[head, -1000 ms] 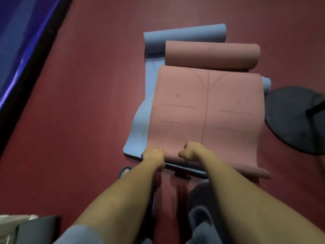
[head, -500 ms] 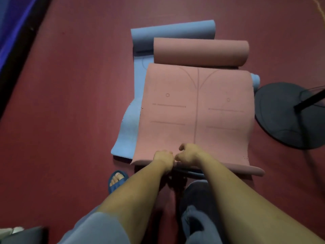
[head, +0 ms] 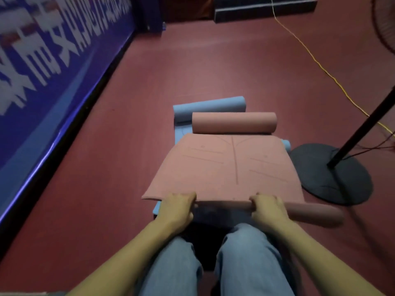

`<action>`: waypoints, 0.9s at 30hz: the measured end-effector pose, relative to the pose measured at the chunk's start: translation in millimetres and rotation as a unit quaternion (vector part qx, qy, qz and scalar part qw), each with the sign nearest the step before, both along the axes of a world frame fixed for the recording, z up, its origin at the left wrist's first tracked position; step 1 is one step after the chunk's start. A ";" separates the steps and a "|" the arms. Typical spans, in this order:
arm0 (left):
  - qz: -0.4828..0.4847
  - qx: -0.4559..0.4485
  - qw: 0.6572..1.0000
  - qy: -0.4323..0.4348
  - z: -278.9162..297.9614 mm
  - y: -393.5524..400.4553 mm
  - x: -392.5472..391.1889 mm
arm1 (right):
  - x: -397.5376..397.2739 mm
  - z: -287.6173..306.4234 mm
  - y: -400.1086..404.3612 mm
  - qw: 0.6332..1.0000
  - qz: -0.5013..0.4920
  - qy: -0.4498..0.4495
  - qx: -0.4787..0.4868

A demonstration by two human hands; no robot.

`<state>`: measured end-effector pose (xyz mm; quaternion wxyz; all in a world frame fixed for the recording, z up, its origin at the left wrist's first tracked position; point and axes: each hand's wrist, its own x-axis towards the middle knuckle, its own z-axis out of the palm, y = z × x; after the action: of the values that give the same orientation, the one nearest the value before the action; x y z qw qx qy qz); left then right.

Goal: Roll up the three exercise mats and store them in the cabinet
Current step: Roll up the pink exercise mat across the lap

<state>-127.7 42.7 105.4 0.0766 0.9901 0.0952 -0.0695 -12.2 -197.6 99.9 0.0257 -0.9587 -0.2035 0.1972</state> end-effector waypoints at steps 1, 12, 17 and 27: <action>0.009 -0.018 0.999 -0.028 15.2 -0.6 -17.6 | -9.3 24.1 -4.2 0.999 0.019 -0.022 0.023; -0.007 -0.084 0.982 -0.170 91.8 -31.5 -243.5 | -222.2 92.4 -112.1 0.933 0.192 -0.084 0.293; -0.035 -0.116 0.981 -0.149 72.4 -36.7 -241.1 | -232.8 75.6 -124.1 0.913 0.094 -0.041 0.396; 0.108 -0.125 0.979 -0.119 53.3 -43.8 -209.4 | -218.5 70.2 -114.3 0.930 0.116 -0.047 0.346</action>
<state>-337.1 -1.1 158.8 0.2179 0.9577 0.1823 0.0460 -230.7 -311.9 170.1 0.3229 -0.8684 -0.3695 0.0707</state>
